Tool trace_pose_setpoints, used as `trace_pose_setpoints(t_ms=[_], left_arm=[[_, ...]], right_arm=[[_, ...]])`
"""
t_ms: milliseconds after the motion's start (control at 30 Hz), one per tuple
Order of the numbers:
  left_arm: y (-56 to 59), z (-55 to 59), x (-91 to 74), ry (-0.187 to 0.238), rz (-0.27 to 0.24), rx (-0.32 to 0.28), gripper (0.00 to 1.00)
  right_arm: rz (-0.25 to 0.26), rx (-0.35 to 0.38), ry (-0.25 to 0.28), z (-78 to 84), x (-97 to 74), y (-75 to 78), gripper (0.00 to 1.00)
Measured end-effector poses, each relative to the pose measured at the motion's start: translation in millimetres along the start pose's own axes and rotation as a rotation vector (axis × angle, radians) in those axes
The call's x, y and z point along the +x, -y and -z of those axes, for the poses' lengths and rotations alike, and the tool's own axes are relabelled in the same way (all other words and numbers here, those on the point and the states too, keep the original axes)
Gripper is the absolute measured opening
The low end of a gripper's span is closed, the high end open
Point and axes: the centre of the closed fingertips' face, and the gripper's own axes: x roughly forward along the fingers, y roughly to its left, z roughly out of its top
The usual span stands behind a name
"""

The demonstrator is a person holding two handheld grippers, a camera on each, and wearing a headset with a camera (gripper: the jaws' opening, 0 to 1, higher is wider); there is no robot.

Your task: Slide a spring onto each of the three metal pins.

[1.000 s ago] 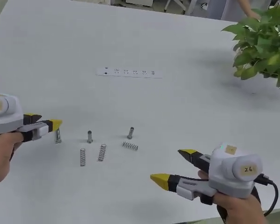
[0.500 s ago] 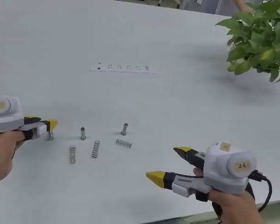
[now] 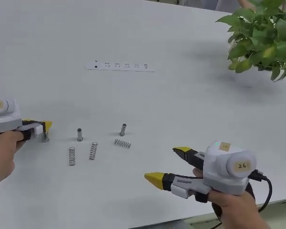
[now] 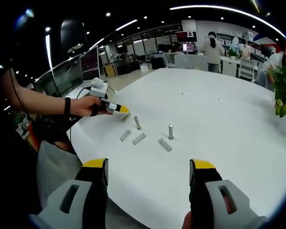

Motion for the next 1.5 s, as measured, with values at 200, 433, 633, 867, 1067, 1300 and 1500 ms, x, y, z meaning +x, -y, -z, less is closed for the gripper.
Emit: trace_pose_setpoints(t_ms=[200, 433, 633, 867, 1067, 1300, 1500], left_arm=[[-2.4, 6.2, 7.0, -0.026, -0.036, -0.03, 0.11], [0.1, 10.5, 17.5, -0.039, -0.055, -0.006, 0.12], [1.4, 11.6, 20.5, -0.045, -0.089, 0.056, 0.03], [3.4, 16.4, 20.5, -0.106, -0.098, 0.237, 0.01], [0.6, 18.8, 12.4, -0.14, -0.095, 0.281, 0.0], [-1.5, 16.9, 9.7, -0.151, -0.086, 0.33, 0.01], [-3.2, 13.9, 11.6, -0.15, -0.095, 0.358, 0.0]], right_arm=[[0.002, 0.002, 0.0, -0.6, 0.2, 2.1, 0.68], [0.006, 0.005, -0.001, -0.4, -1.4, 5.3, 0.68], [0.009, 0.009, -0.001, -0.1, -0.5, 7.1, 0.68], [0.003, 0.012, -0.002, 1.3, 1.9, 6.4, 0.68], [0.002, 0.004, -0.003, -0.5, 1.4, 6.1, 0.68], [0.002, 0.0, -0.001, -1.4, 0.7, 5.2, 0.68], [0.003, 0.0, 0.001, -1.3, 0.2, 3.6, 0.68]])
